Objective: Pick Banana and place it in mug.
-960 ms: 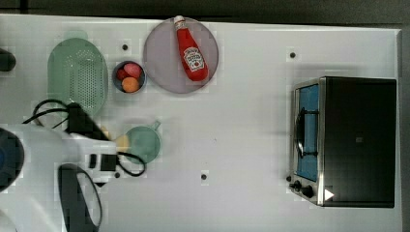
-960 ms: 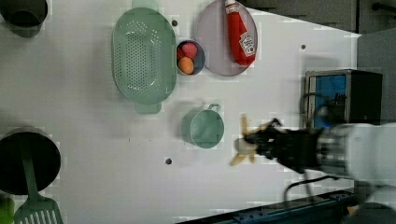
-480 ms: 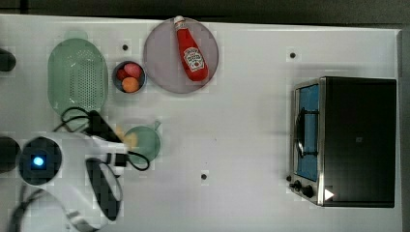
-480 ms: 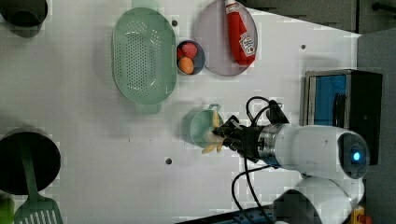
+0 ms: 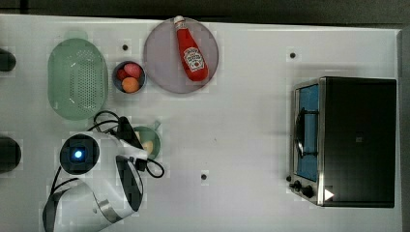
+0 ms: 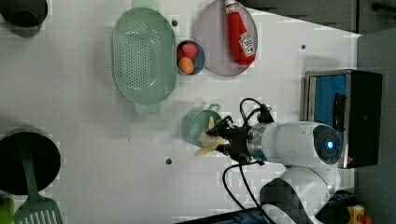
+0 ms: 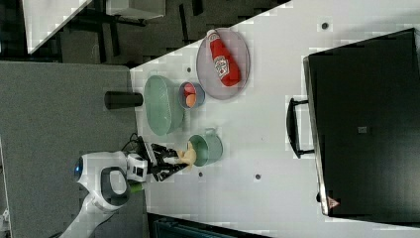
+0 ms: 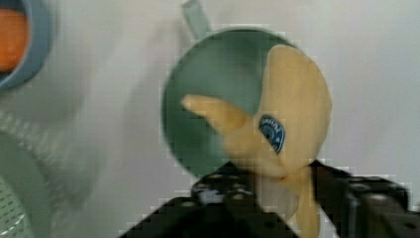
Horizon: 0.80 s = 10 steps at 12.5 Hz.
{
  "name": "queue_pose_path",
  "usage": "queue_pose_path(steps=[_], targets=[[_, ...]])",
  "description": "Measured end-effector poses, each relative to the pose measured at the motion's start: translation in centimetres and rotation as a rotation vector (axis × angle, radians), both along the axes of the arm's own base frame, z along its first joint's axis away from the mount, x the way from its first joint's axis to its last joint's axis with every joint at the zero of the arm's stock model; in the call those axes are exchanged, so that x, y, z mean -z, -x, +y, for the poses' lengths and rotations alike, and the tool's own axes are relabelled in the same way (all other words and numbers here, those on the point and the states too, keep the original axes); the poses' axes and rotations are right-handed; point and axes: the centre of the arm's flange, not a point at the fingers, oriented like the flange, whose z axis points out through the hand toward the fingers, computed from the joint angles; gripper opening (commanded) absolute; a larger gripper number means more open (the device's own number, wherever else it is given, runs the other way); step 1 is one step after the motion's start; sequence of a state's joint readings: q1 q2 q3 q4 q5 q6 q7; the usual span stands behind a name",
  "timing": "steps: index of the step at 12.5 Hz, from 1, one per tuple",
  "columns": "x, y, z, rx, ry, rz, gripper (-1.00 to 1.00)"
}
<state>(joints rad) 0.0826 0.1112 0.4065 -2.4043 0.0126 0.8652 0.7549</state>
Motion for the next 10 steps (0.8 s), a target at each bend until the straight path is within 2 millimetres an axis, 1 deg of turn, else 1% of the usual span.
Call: queue_pose_path(steps=[2, 3, 4, 6, 7, 9, 10], targets=[[-1.0, -0.4, -0.3, 0.005, -0.004, -0.028, 0.68], [-1.5, -0.8, -0.4, 0.010, -0.010, -0.049, 1.00], [-2.0, -1.0, -0.6, 0.013, -0.011, -0.063, 1.00], [-3.1, -1.6, 0.1, -0.018, -0.007, -0.102, 1.00], [-4.3, -2.0, 0.4, -0.018, -0.022, -0.136, 1.00], [-6.8, -2.2, -0.2, 0.010, -0.017, -0.124, 1.00], [-7.9, -2.1, -1.2, -0.002, 0.018, -0.084, 1.00]])
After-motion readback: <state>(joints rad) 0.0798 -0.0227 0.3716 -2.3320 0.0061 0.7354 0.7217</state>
